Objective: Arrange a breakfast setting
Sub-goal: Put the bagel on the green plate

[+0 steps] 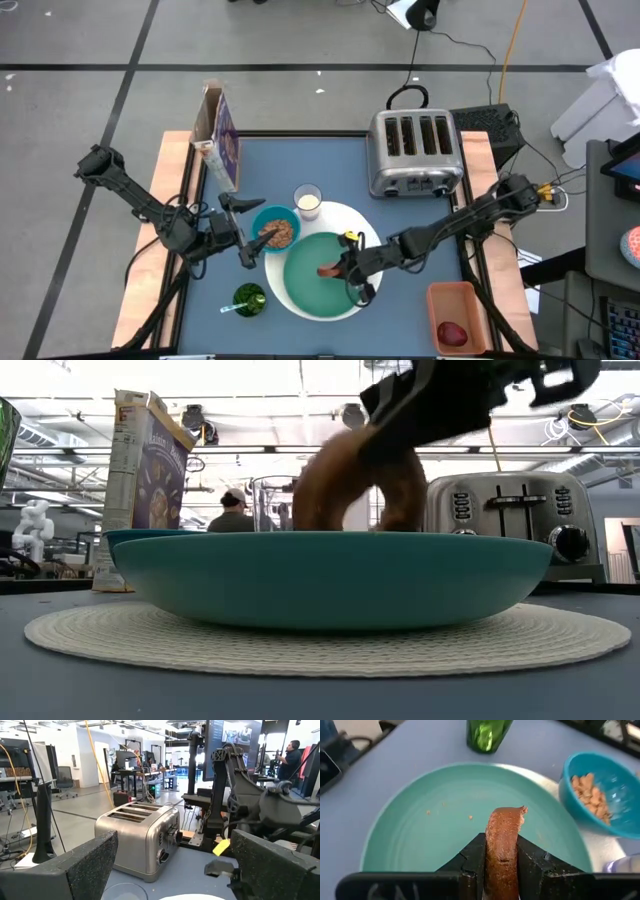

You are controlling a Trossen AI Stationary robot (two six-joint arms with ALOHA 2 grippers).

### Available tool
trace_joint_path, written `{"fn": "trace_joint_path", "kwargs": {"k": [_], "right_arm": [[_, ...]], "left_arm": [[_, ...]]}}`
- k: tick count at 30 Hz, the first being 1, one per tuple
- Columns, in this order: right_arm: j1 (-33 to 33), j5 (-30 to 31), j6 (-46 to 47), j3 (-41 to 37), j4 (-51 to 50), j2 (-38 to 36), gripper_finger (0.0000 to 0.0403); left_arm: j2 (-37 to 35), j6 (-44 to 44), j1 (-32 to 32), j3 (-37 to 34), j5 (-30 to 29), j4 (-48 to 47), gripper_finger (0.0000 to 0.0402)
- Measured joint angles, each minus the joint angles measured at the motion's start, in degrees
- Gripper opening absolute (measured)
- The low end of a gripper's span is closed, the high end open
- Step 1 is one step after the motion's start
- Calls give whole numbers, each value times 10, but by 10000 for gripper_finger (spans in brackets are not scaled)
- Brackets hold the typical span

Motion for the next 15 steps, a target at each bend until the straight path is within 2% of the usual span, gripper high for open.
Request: {"fn": "trace_joint_path", "kwargs": {"k": [10,15], "right_arm": [[2,0,-32,0,9,24,73],[2,0,3,0,19,22,73]], "left_arm": [[0,-2,0,0,0,-1,392],[0,-2,0,0,0,-6,392]]}}
